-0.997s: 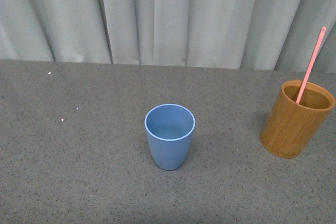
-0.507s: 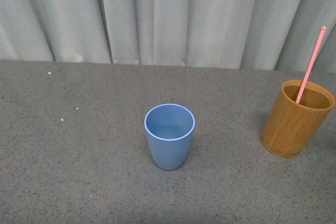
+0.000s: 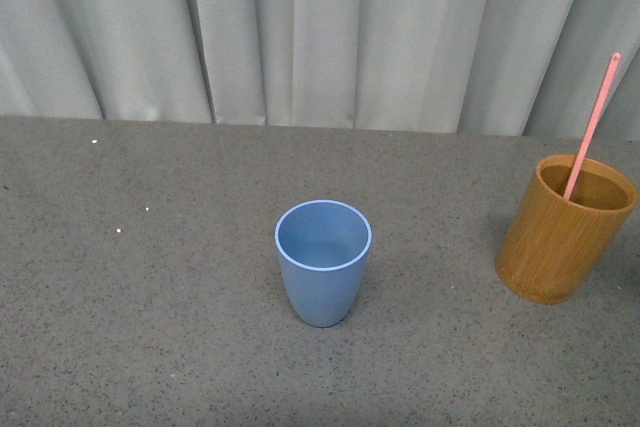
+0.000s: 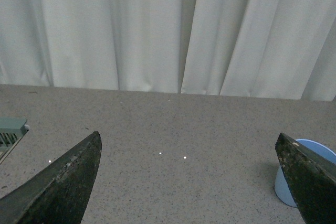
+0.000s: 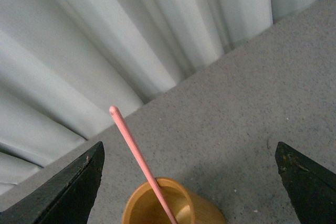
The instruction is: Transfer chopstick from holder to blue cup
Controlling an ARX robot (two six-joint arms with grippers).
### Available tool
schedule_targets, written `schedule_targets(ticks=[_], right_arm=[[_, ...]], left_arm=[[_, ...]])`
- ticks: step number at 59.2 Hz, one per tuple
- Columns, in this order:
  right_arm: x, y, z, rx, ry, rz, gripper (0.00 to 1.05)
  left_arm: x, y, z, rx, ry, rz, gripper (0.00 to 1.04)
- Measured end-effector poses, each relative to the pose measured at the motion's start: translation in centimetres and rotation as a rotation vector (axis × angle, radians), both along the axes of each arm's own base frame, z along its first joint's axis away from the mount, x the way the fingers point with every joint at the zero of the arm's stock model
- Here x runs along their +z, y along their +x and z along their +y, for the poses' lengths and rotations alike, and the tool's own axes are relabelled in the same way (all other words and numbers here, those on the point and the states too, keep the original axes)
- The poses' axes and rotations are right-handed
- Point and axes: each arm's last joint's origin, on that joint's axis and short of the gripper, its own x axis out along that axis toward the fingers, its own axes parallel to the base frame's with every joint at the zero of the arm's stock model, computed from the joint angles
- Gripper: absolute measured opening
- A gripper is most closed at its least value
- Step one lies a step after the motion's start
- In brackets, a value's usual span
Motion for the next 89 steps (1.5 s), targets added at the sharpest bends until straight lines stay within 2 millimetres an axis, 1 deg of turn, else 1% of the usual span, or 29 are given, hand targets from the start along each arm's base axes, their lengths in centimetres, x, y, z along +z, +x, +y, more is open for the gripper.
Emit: schedule_targets(ticks=[18, 26, 50, 76, 89], right_arm=[[-1.1, 0.8, 0.3, -0.011, -0.008, 0.119, 0.95], [-1.8, 1.6, 0.4, 0.01, 0.002, 0.159, 0.95], [-2.2, 4.1, 0.6, 0.05, 0.004, 0.203, 0.95], [-2.6, 6.5, 2.1, 0.126, -0.026, 0.238, 0.95], [-3.2, 7.5, 2.1, 0.122, -0.029, 0.26, 0.95]], left_arm=[[0.0, 0.0, 0.0, 0.0, 0.0, 0.0, 0.98], [0.0, 0.0, 0.0, 0.0, 0.0, 0.0, 0.98], [0.0, 0.0, 0.0, 0.0, 0.0, 0.0, 0.98], [0.0, 0.0, 0.0, 0.0, 0.0, 0.0, 0.98], [0.0, 0.0, 0.0, 0.0, 0.0, 0.0, 0.98]])
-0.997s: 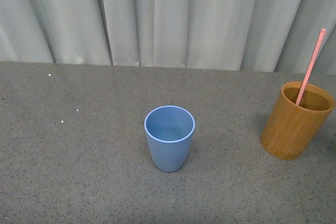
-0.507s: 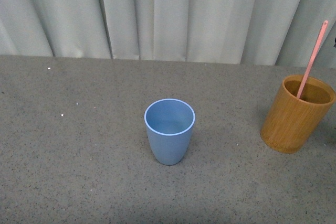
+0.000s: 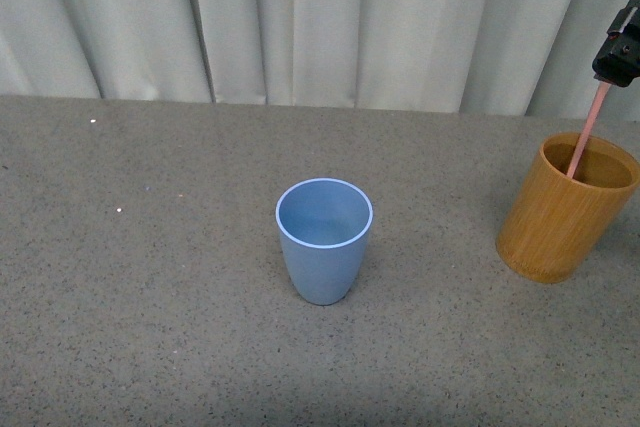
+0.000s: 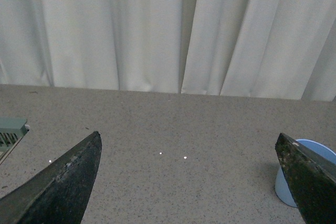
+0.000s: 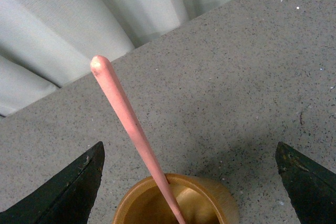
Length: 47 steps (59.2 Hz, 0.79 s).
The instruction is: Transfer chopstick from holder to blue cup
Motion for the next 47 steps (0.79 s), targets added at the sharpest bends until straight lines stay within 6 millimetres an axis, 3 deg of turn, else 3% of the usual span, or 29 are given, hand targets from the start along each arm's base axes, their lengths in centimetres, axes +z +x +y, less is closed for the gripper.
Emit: schedule_targets(ticks=[39, 47], right_arm=[[-0.8, 3.2, 0.6, 0.024, -0.025, 0.047, 0.95], [-1.0, 3.6, 0.7, 0.02, -0.029, 0.059, 0.78]], left_arm=[[0.0, 0.0, 0.0, 0.0, 0.0, 0.0, 0.98], [0.0, 0.0, 0.0, 0.0, 0.0, 0.0, 0.98]])
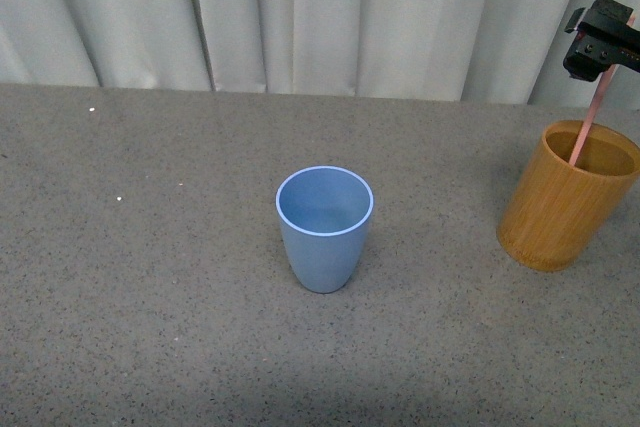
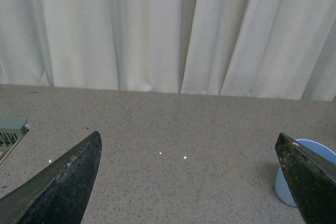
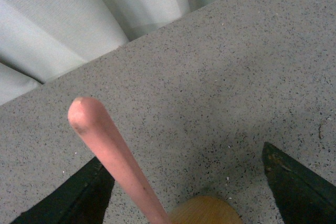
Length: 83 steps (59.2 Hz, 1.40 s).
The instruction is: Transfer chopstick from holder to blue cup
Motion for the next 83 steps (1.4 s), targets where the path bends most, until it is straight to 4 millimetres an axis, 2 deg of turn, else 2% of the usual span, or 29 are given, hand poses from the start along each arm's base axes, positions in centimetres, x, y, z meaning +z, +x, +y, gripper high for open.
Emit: schedule_targets(ticks=[18, 29, 52, 72, 83], right_arm=[[-0.7, 0.4, 0.4, 0.008, 0.001, 0.011, 0.27], [-0.7, 0.6, 0.4, 0.011, 0.0, -0.007, 0.01], [-0.1, 0.2, 0.4, 0.03, 0.006, -0.043, 0.01], [4.6, -1.8, 0.4, 0.061, -0.012, -0.162, 0.01], [7.9, -3.5, 0.3, 0.085, -0.006, -0.26, 0.01]], left_arm=[[0.0, 0.0, 0.0, 0.0, 0.0, 0.0, 0.98], [0.0, 0.0, 0.0, 0.0, 0.0, 0.0, 0.98], [0.0, 0.0, 0.0, 0.0, 0.0, 0.0, 0.98], [0.0, 0.0, 0.0, 0.0, 0.0, 0.0, 0.98], [0.0, 0.0, 0.0, 0.0, 0.0, 0.0, 0.98]])
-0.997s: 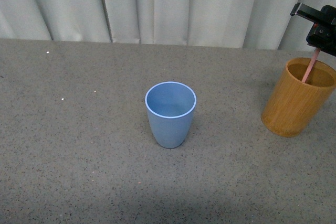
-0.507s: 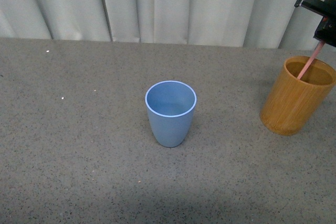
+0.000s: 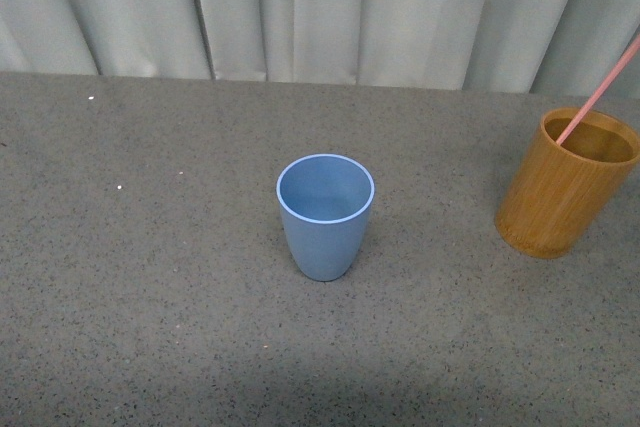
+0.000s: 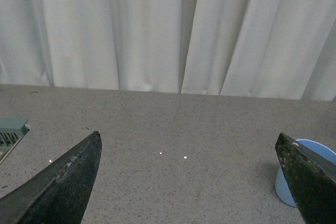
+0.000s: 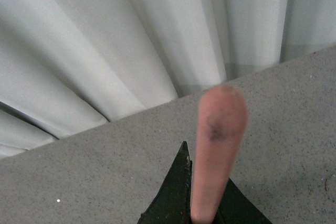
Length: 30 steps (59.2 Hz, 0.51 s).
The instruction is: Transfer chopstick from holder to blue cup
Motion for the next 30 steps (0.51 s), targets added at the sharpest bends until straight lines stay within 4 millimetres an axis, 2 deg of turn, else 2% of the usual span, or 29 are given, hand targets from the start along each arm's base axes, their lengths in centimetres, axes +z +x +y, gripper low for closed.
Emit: schedule_targets(ticks=[6, 14, 30], right_arm=[[1.4, -0.8, 0.2, 0.019, 0.014, -0.059, 0.01], [1.9, -1.2, 0.8, 0.048, 0.031, -0.093, 0.01], [2.7, -1.4, 3.9, 0.144, 0.086, -0.161, 0.01]], left_arm=[[0.0, 0.0, 0.0, 0.0, 0.0, 0.0, 0.98], [0.0, 0.0, 0.0, 0.0, 0.0, 0.0, 0.98], [0.0, 0.0, 0.0, 0.0, 0.0, 0.0, 0.98]])
